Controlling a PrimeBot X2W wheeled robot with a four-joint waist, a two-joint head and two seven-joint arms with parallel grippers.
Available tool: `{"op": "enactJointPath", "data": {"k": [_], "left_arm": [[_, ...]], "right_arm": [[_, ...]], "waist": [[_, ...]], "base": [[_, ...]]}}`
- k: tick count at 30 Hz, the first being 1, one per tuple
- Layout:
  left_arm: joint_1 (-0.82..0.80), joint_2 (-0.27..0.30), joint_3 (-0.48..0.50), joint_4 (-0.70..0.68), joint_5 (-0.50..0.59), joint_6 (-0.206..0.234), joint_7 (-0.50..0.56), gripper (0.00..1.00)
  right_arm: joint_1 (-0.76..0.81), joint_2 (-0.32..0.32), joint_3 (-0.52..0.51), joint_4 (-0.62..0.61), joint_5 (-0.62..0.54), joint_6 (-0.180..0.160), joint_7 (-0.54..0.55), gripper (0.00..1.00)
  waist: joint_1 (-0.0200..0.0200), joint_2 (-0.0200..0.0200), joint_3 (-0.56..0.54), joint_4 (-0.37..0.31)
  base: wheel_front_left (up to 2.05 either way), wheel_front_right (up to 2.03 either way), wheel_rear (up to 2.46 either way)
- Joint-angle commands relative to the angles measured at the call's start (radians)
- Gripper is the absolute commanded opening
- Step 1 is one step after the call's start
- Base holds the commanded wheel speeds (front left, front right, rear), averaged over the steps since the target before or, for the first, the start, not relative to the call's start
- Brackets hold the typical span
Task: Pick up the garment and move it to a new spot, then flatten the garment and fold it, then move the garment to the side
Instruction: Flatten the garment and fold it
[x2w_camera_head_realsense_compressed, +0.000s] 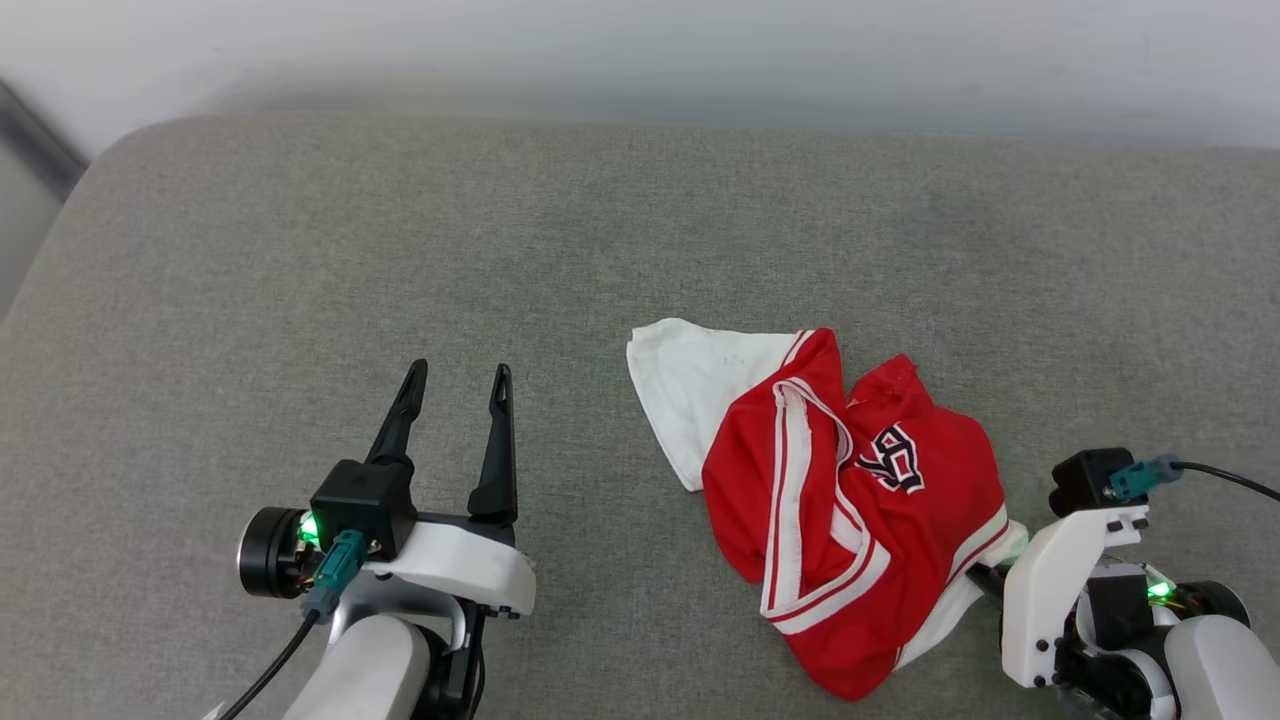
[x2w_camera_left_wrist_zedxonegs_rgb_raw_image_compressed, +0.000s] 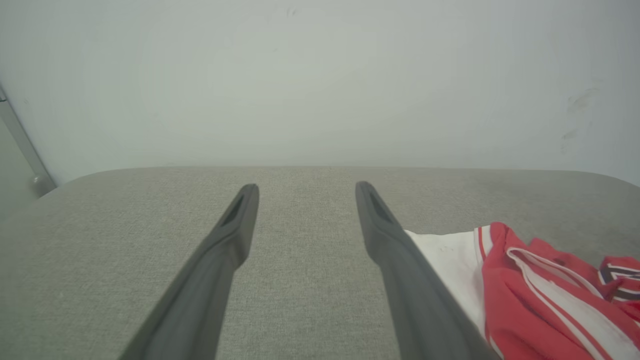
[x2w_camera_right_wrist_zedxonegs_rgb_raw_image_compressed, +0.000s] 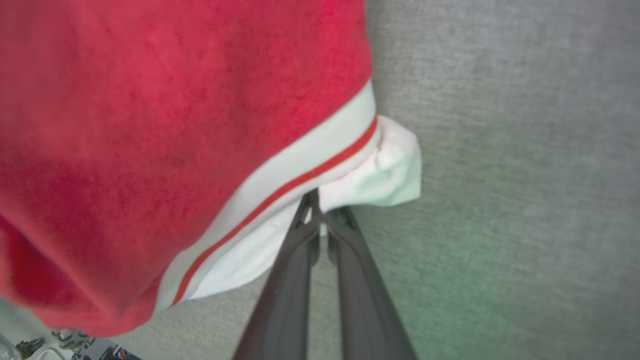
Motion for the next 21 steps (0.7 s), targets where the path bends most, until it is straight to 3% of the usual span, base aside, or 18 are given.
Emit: {"op": "enactJointPath", "data": {"k": [1, 7, 11, 14, 18, 19, 20, 21], "left_arm": [[0.004, -0.002, 0.004, 0.002, 0.006, 0.003, -0.005, 1.00], [0.012, 0.002, 0.010, 0.000, 0.007, 0.002, -0.007, 1.00], [0.016, 0.005, 0.011, -0.002, 0.008, 0.000, -0.007, 1.00], [0.018, 0.004, 0.008, 0.005, 0.004, -0.004, -0.008, 1.00], [0.017, 0.001, 0.006, 0.011, 0.001, -0.005, -0.008, 1.00], [0.018, 0.001, 0.006, 0.013, 0.000, -0.005, -0.008, 1.00], [0.019, 0.002, 0.007, 0.016, 0.000, -0.004, -0.008, 1.00], [0.021, 0.003, 0.008, 0.017, -0.001, -0.003, -0.008, 1.00]], "right_arm": [[0.014, 0.003, 0.012, 0.009, 0.002, 0.000, 0.002, 0.00], [-0.060, -0.055, -0.072, -0.148, -0.062, 0.000, -0.046, 0.00], [-0.063, -0.053, -0.187, -0.193, -0.110, 0.000, -0.050, 0.00], [-0.021, -0.016, -0.318, -0.132, -0.134, 0.000, -0.065, 0.00], [0.000, 0.009, -0.387, -0.038, -0.143, 0.000, -0.107, 0.00], [0.006, 0.024, -0.405, -0.002, -0.138, 0.000, -0.127, 0.40], [0.014, 0.033, -0.415, 0.032, -0.140, 0.000, -0.147, 0.86], [0.017, 0.039, -0.424, 0.057, -0.145, 0.000, -0.171, 1.00]], "waist": [[-0.0001, 0.0000, -0.009, -0.010], [-0.0001, 0.0000, -0.022, -0.053], [-0.0001, 0.0000, -0.020, -0.068], [-0.0001, 0.0000, -0.018, -0.072], [-0.0001, 0.0000, -0.019, -0.069], [-0.0001, 0.0000, -0.019, -0.069], [-0.0001, 0.0000, -0.020, -0.070], [-0.0001, 0.0000, -0.021, -0.071]], "base": [[0.00, 0.00, 0.00], [0.00, 0.00, 0.00], [0.00, 0.00, 0.00], [0.00, 0.00, 0.00], [0.00, 0.00, 0.00], [0.00, 0.00, 0.00], [0.00, 0.00, 0.00], [0.00, 0.00, 0.00]]}}
